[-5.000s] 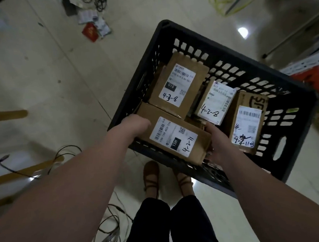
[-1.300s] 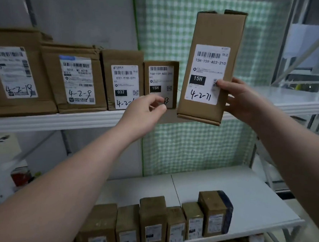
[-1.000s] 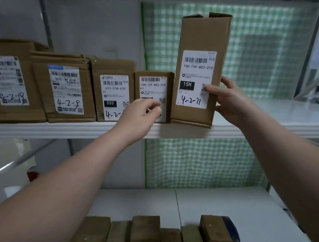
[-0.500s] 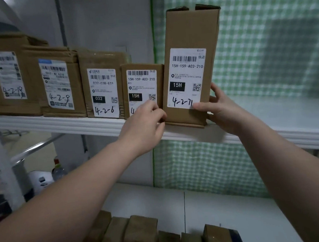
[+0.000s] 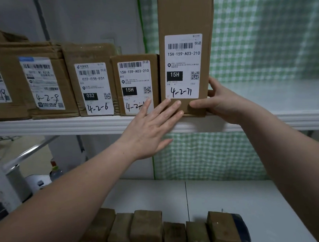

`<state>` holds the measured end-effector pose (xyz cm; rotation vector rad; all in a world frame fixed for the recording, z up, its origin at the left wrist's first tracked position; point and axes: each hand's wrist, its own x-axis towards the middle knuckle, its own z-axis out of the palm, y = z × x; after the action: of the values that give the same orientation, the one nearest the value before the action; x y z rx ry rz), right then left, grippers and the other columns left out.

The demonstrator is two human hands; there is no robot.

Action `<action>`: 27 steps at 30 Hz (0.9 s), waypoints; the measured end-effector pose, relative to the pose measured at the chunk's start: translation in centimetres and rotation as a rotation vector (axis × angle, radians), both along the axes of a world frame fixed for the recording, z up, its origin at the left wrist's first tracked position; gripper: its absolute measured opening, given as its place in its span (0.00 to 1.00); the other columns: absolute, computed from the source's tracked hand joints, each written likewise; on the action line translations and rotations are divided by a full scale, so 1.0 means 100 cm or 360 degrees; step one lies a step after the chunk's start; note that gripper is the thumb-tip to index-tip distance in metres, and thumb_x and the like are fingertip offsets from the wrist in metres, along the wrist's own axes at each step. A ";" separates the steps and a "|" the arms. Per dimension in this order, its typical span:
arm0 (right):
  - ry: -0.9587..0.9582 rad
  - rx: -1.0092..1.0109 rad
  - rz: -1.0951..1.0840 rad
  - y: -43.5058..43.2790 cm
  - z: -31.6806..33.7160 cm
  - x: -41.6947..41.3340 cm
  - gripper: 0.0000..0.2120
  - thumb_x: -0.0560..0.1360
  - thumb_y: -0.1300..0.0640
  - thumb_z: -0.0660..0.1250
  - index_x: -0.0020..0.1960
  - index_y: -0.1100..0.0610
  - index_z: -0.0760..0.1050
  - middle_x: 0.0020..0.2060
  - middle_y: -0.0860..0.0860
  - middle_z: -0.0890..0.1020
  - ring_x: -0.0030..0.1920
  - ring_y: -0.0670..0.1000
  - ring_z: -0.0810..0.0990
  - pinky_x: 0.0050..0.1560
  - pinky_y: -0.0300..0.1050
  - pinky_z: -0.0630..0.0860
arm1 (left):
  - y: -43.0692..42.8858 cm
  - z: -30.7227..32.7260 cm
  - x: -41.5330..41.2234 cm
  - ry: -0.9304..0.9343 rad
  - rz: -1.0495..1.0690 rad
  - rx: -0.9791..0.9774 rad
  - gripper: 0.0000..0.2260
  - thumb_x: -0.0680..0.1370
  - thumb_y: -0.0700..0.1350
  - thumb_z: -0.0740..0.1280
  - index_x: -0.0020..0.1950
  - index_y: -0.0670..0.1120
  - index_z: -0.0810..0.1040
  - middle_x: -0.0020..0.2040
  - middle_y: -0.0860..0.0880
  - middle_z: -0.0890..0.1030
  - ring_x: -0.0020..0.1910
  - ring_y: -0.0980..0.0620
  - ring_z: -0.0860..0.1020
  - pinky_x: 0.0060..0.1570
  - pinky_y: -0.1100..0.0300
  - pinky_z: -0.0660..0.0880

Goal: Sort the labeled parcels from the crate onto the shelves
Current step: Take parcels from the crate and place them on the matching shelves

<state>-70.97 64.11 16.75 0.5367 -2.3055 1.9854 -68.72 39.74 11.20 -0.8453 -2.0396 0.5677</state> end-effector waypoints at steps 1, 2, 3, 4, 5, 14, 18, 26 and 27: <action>0.0005 0.0017 -0.0013 -0.001 0.000 0.000 0.58 0.56 0.60 0.81 0.78 0.46 0.54 0.66 0.55 0.76 0.57 0.52 0.83 0.53 0.48 0.81 | -0.001 -0.001 -0.002 0.0004 0.0003 0.0013 0.32 0.77 0.60 0.51 0.78 0.46 0.52 0.78 0.47 0.51 0.77 0.48 0.49 0.73 0.39 0.49; 0.0012 0.0028 -0.0021 -0.002 0.000 0.000 0.56 0.58 0.62 0.80 0.78 0.46 0.54 0.66 0.55 0.76 0.57 0.51 0.83 0.49 0.45 0.81 | -0.001 -0.002 -0.004 0.0002 0.0005 0.0022 0.32 0.77 0.60 0.51 0.78 0.46 0.52 0.78 0.47 0.50 0.76 0.49 0.48 0.73 0.39 0.49; 0.0017 0.0030 -0.0028 -0.002 0.000 0.000 0.54 0.61 0.65 0.79 0.78 0.46 0.54 0.65 0.55 0.77 0.56 0.50 0.83 0.45 0.42 0.81 | -0.001 -0.003 -0.005 -0.0002 -0.0001 0.0031 0.32 0.77 0.60 0.51 0.78 0.46 0.52 0.78 0.47 0.50 0.76 0.49 0.48 0.73 0.39 0.48; 0.0021 0.0029 -0.0033 -0.003 0.001 0.001 0.51 0.64 0.68 0.78 0.78 0.46 0.55 0.65 0.55 0.77 0.54 0.49 0.83 0.42 0.40 0.80 | -0.001 -0.005 -0.007 -0.0010 -0.0010 0.0037 0.32 0.77 0.60 0.51 0.78 0.46 0.53 0.78 0.47 0.50 0.76 0.49 0.49 0.73 0.39 0.48; 0.0025 0.0028 -0.0031 -0.004 0.002 0.002 0.47 0.67 0.69 0.75 0.78 0.47 0.56 0.64 0.55 0.78 0.53 0.49 0.83 0.41 0.39 0.80 | -0.001 -0.005 -0.008 -0.0018 -0.0014 0.0040 0.32 0.77 0.60 0.51 0.78 0.46 0.53 0.78 0.47 0.50 0.76 0.48 0.50 0.72 0.39 0.47; 0.0070 0.0140 -0.0111 -0.009 0.005 0.005 0.40 0.70 0.73 0.71 0.74 0.47 0.62 0.56 0.54 0.81 0.51 0.51 0.84 0.51 0.47 0.82 | 0.004 -0.007 -0.015 -0.0085 -0.0001 0.0085 0.33 0.77 0.58 0.55 0.78 0.47 0.50 0.77 0.48 0.46 0.76 0.49 0.46 0.72 0.38 0.48; 0.0104 0.0195 -0.0167 -0.013 0.005 0.009 0.41 0.69 0.74 0.71 0.74 0.48 0.61 0.53 0.53 0.81 0.50 0.51 0.83 0.52 0.46 0.82 | 0.005 -0.005 -0.014 -0.0157 0.0006 0.0099 0.34 0.79 0.57 0.59 0.78 0.47 0.46 0.77 0.49 0.41 0.75 0.50 0.41 0.72 0.40 0.42; 0.0150 0.0246 -0.0233 -0.018 0.004 0.012 0.43 0.69 0.74 0.72 0.75 0.49 0.58 0.52 0.49 0.80 0.51 0.49 0.82 0.58 0.51 0.80 | 0.005 -0.004 -0.016 -0.0174 -0.0005 0.0107 0.33 0.79 0.56 0.58 0.79 0.47 0.49 0.77 0.48 0.43 0.76 0.50 0.43 0.73 0.39 0.43; 0.0159 0.0242 -0.0248 -0.018 0.003 0.011 0.43 0.68 0.74 0.73 0.75 0.49 0.59 0.52 0.49 0.80 0.52 0.50 0.82 0.59 0.53 0.79 | 0.005 -0.004 -0.016 -0.0163 -0.0024 0.0114 0.32 0.78 0.56 0.57 0.78 0.47 0.52 0.78 0.47 0.47 0.77 0.49 0.46 0.72 0.39 0.45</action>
<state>-69.83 62.32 17.08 0.4386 -2.3700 1.6867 -70.35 40.23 10.76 -0.8617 -2.1312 0.4486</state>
